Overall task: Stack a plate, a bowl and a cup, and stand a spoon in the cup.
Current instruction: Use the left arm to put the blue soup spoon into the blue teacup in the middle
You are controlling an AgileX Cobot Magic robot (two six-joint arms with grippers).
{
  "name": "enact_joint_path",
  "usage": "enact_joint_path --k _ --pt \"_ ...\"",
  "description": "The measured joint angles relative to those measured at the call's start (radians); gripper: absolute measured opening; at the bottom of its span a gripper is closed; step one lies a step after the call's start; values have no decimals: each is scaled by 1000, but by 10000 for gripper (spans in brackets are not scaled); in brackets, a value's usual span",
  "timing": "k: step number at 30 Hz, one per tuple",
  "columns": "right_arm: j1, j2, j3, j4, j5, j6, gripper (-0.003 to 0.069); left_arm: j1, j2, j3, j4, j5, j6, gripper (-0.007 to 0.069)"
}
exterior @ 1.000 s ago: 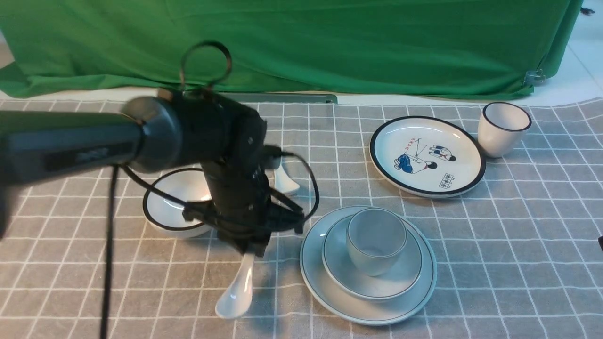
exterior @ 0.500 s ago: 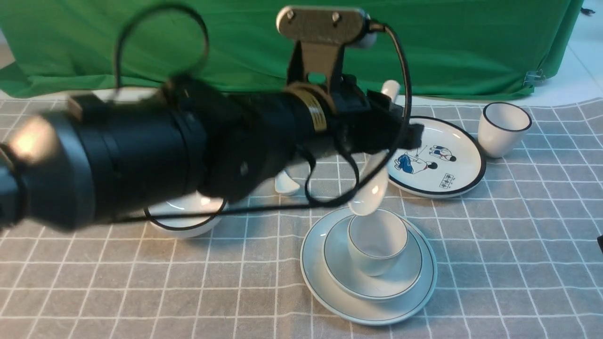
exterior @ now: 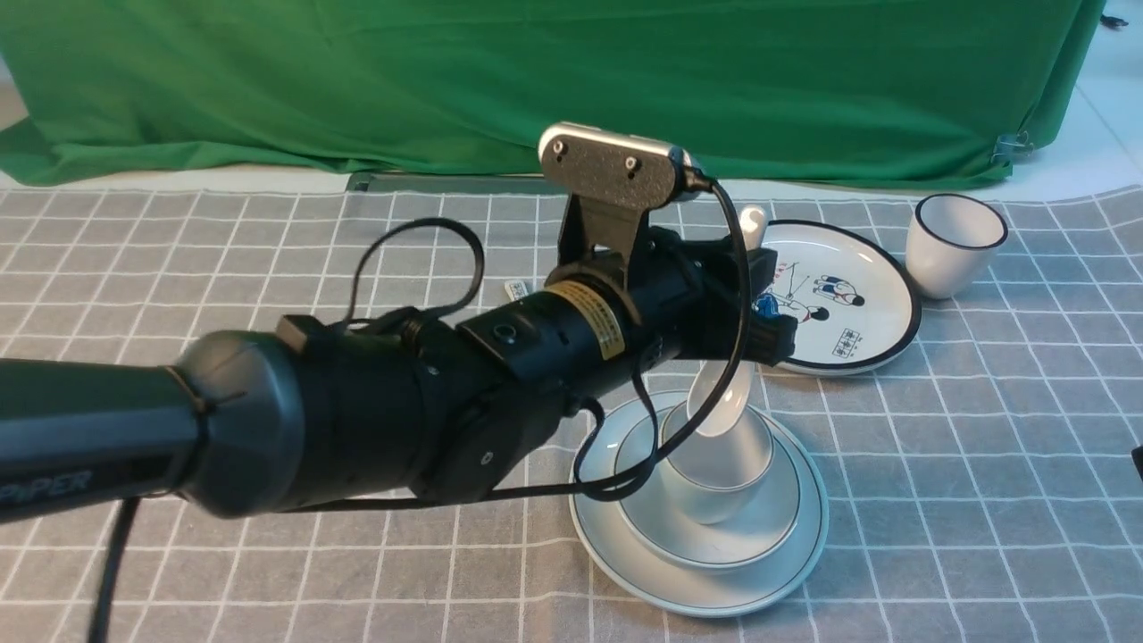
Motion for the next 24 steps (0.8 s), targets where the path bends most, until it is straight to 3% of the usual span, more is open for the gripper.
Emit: enact_joint_path --k 11,20,24 --pt "0 0 0 0 -9 0 87 0 32 5 17 87 -21 134" --pt "0 0 0 0 -11 0 88 0 25 6 18 140 -21 304" --pt "0 -1 -30 -70 39 28 89 3 -84 -18 27 390 -20 307"
